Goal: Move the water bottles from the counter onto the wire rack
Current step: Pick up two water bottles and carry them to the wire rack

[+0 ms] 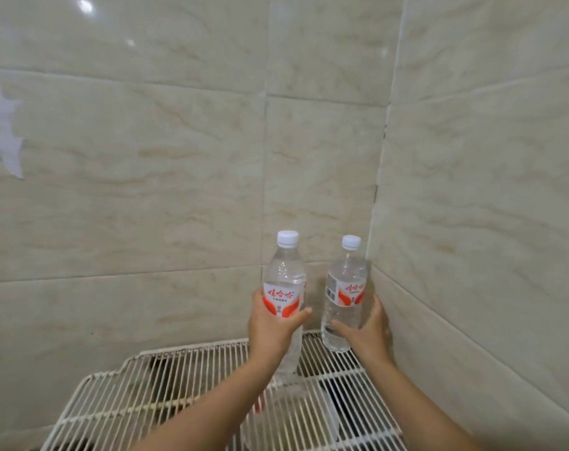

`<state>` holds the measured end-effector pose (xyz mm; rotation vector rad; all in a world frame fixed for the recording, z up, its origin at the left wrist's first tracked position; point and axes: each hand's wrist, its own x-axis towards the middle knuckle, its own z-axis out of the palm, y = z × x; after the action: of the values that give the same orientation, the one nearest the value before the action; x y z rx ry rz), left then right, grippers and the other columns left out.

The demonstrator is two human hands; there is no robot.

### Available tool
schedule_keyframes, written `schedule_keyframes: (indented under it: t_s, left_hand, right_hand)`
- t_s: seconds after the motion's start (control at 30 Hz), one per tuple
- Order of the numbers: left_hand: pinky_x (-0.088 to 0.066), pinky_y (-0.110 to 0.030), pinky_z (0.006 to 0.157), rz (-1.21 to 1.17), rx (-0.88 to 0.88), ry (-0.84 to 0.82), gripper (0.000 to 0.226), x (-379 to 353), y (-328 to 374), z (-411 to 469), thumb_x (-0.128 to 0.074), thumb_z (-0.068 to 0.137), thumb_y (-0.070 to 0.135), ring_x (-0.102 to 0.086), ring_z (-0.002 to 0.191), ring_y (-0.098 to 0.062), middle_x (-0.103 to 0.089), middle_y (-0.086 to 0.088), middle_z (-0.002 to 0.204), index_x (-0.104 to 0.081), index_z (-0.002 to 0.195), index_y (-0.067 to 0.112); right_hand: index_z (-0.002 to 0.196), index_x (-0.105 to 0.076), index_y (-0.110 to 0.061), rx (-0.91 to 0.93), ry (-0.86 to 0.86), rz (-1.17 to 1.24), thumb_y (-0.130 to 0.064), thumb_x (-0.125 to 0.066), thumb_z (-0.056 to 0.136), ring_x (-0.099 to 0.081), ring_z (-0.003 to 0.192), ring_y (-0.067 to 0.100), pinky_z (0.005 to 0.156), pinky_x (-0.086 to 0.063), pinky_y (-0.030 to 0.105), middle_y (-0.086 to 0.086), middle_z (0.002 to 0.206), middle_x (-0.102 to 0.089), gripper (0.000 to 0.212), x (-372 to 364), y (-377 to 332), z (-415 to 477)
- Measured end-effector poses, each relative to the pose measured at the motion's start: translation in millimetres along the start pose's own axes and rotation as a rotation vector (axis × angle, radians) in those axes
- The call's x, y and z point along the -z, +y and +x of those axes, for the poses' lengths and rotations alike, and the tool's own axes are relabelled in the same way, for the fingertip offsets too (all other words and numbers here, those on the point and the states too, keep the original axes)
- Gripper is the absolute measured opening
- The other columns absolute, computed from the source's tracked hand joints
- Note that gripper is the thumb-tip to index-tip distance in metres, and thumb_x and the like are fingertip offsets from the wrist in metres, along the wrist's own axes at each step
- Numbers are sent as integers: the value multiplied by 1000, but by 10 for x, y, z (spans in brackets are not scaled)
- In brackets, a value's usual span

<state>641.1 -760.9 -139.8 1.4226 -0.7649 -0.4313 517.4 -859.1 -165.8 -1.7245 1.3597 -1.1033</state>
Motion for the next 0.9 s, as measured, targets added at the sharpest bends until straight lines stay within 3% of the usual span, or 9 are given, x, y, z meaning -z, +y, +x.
schedule_keyframes:
  t_s: [0.13,0.23,0.33,0.5,0.63,0.7,0.8,0.9]
  left_hand:
    - [-45,-20,70,9,-38,2,67,-461,-144,164,-83,58,13,-56,88,-15,-53,5,93,-39,106,22]
    - [-46,-27,73,-6,-22,88,68,-657,-238,296,-85,55,15,-56,88,-19,-54,0,96,-37,102,23]
    - [-46,-29,75,-35,22,151,71,-759,-272,370,-84,56,16,-56,88,-19,-54,-2,99,-40,111,17]
    - [-49,-37,91,89,17,28,83,-771,-391,347,-84,56,22,-56,108,-24,-55,-8,117,-38,125,15]
    - [-38,-47,106,313,77,-55,99,-322,-388,241,-82,60,29,-41,129,-30,-42,-12,140,-26,140,14]
    - [-36,-44,107,422,65,51,94,105,-365,53,-81,64,29,-40,130,-29,-41,-14,141,-28,140,12]
    - [-34,-39,106,549,17,65,73,518,-301,52,-71,76,28,-41,128,-29,-44,-16,139,-35,136,6]
    - [-32,-37,105,710,3,145,53,1055,-141,-171,-61,84,28,-41,127,-29,-47,-16,136,-44,129,6]
  right_hand:
    - [145,-13,-16,15,-97,171,-12,-71,77,-29,137,24,108,-29,35,13,151,-24,89,309,58,-261]
    - [144,-16,-16,61,-147,193,-5,-64,81,-32,134,22,97,-29,23,13,149,-27,80,518,74,-425]
    - [144,-17,-18,85,-176,180,-4,-62,82,-33,133,19,94,-26,18,10,147,-30,78,631,69,-492]
    - [143,-20,-20,85,-165,140,-18,-60,86,-35,132,17,106,-30,29,7,145,-33,70,580,24,-496]
    - [139,-32,-22,157,-120,58,-27,-60,86,-39,128,17,106,-34,35,1,140,-42,59,417,-10,-491]
    - [136,-38,-20,252,-204,-31,-22,-59,86,-40,127,19,106,-32,33,2,138,-46,55,321,-109,-606]
    - [134,-43,-15,411,-270,-176,-25,-55,89,-38,128,21,105,-29,30,3,136,-46,48,104,-213,-597]
    - [136,-40,-21,550,-514,-322,-39,-48,90,-30,134,18,110,-25,31,1,143,-38,50,-230,-366,-775]
